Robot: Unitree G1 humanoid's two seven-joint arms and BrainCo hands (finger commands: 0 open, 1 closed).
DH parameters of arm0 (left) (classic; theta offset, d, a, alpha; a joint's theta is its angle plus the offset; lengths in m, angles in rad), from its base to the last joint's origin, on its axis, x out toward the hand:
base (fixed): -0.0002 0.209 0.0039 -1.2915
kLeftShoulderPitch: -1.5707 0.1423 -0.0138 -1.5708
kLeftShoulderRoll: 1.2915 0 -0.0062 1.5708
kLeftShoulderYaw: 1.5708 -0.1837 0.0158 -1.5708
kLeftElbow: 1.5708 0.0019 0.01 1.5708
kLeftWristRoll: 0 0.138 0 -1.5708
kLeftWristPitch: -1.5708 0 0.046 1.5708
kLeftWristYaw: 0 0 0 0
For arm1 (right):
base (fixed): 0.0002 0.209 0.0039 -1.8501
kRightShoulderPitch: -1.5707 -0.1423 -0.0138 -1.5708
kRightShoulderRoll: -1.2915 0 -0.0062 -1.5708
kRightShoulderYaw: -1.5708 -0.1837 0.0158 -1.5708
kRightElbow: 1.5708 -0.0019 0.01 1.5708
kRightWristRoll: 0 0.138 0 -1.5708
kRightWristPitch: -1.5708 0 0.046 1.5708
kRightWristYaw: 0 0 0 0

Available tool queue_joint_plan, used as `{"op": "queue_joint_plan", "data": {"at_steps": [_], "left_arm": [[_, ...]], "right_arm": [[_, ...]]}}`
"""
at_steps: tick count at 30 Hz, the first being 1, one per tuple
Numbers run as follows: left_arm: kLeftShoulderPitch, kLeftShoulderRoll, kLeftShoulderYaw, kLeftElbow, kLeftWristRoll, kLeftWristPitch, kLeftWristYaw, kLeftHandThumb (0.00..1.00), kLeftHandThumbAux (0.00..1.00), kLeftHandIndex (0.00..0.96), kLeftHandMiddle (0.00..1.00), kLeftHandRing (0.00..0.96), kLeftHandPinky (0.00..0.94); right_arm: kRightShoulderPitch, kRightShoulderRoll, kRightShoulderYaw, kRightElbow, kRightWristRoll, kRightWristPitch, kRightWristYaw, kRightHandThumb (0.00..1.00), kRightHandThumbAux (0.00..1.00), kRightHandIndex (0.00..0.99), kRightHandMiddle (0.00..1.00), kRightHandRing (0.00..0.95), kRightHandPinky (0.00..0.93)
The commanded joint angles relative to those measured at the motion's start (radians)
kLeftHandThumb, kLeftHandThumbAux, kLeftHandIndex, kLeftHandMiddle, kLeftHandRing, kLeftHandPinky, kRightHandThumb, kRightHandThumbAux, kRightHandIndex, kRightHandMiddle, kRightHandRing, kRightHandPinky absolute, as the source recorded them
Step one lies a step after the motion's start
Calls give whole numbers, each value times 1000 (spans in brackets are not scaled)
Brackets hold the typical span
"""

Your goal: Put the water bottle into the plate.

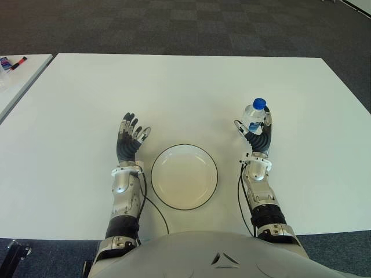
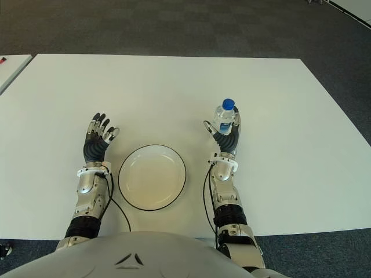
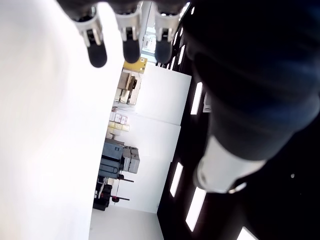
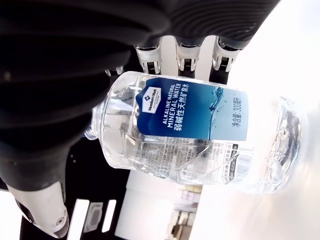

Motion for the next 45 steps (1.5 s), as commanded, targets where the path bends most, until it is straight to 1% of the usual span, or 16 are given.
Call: {"op": "queue_joint_plan", "data": {"at_steps": [1,12,17,26,31,37,45], "left_arm": [[-9,2,5,14,1,17,-10,111,870,75,75,78,123],[-9,-1,7,12,-1,24,-6,109,869,80,75,78,126],[-11,-1,7,14,3,21,-4,113,867,79,75,78,123],[-12,0,7,16,10,22,0,103,866,76,73,76,123],[-14,-2,8,20,10,21,0,99,866,76,74,75,123],[-14,-6,10,20,7,22,1,99,868,77,75,77,125],[-8,-4,8,15,5,21,-8,120,862,75,75,77,122]], "right_arm": [[-1,15,10,14,13,7,13,243,712,0,13,21,68],[3,22,14,5,11,18,25,244,690,0,15,24,70],[4,22,16,3,13,27,36,247,693,1,20,28,76],[3,21,21,3,-10,33,24,243,699,9,30,39,81],[-5,18,21,16,-8,33,26,241,700,12,31,40,80],[-32,13,14,52,7,28,33,253,700,17,32,39,79],[-55,15,3,85,64,0,77,277,694,21,29,32,78]]}}
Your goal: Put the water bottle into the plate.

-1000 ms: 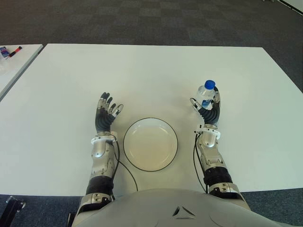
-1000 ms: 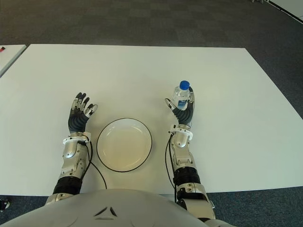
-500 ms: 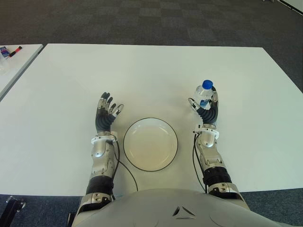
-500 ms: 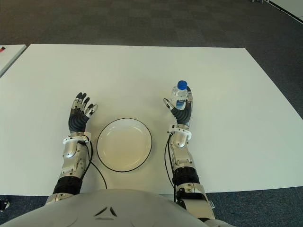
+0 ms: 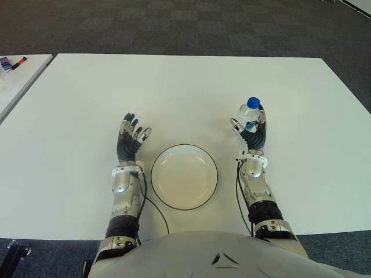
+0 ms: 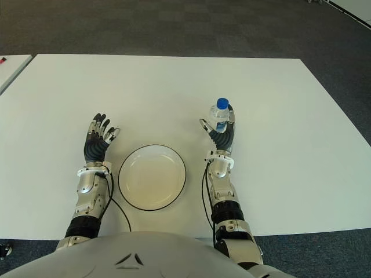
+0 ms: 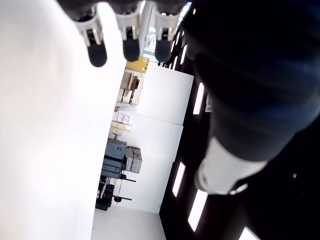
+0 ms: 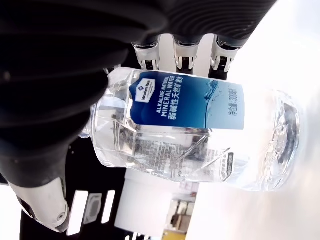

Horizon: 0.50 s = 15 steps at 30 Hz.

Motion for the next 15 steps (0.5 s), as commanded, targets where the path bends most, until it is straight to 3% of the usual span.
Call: {"op": "queue_joint_plan", "data": {"at_steps": [1,15], "left_arm": [[-5,-1,5,11,-1,11,-9,122,861,75,75,77,123],[-9,-10,7,16,-12,1,-10,157,851,82,89,90,138]], "right_arm": [[-11,6,-3,37,35,-5,29,281,692,22,29,31,77],[4,16,10,15,45,36,52,231,631,19,20,29,89]]}}
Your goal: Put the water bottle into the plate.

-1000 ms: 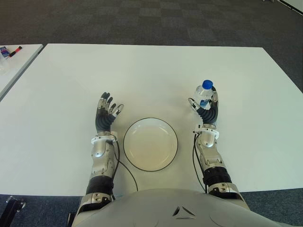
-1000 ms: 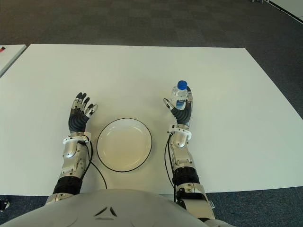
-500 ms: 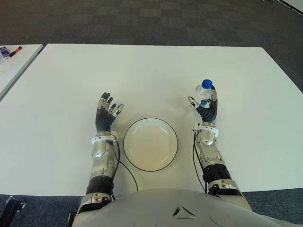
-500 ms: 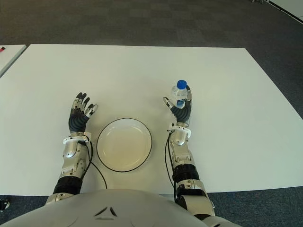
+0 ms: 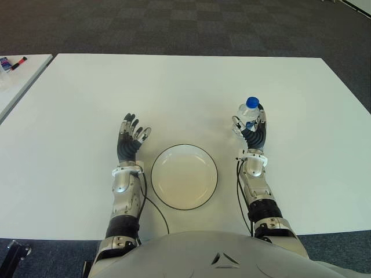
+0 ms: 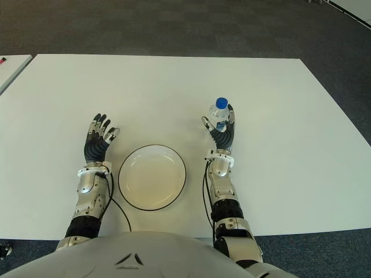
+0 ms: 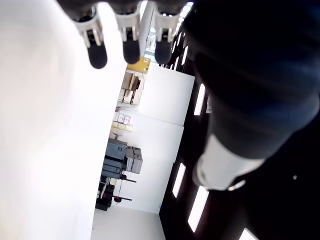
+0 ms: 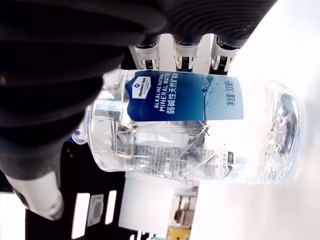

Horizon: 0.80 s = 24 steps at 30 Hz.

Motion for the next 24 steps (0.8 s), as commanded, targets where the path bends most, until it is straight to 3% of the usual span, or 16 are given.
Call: {"op": "queue_joint_plan", "data": {"at_steps": [1,14,24], "left_arm": [[-9,-7,6,16,-3,-3,-10,157,852,82,89,90,138],[-11,-11,4,16,-2,-2,-12,131,869,78,81,87,132],[-13,-16,3,21,2,-13,-7,117,879,80,84,89,137]], "right_arm": [[15,10,14,-2,3,46,21,230,630,19,20,30,92],[42,14,36,-41,-9,90,37,206,600,24,21,37,90],[63,-7,58,-43,3,63,101,219,649,38,38,52,90]]}}
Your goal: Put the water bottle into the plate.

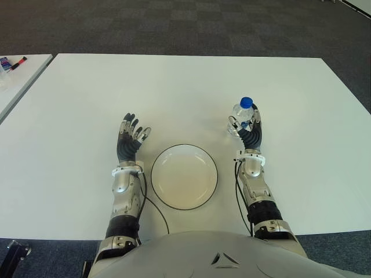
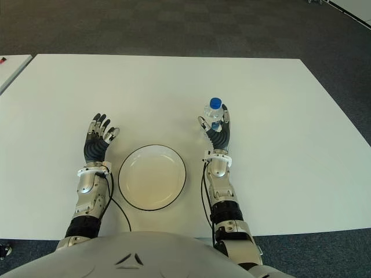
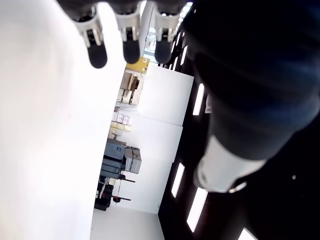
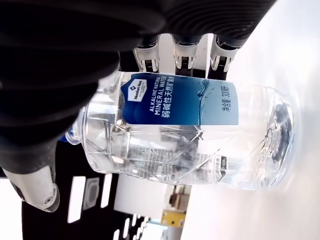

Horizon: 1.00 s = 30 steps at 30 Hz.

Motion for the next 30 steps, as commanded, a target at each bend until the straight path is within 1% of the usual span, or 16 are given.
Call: {"op": "queue_joint_plan", "data": {"at_steps": [1,8,15,30], "left_arm": [[-12,-8,4,20,1,-6,-7,116,880,80,84,89,138],[-13,-8,2,26,3,-17,-8,107,882,78,83,90,138],[-12,-8,0,26,5,-21,-8,106,880,78,82,90,137],[-11,-7,-1,26,3,-21,-9,137,870,81,86,93,139]], "right_arm": [[31,-5,14,21,4,3,33,219,652,38,39,53,91],[39,-13,17,28,2,-24,51,217,671,57,55,66,98],[38,-17,14,34,1,-39,56,216,664,67,64,74,105],[39,-25,12,58,8,-82,73,217,675,70,74,76,92]]}}
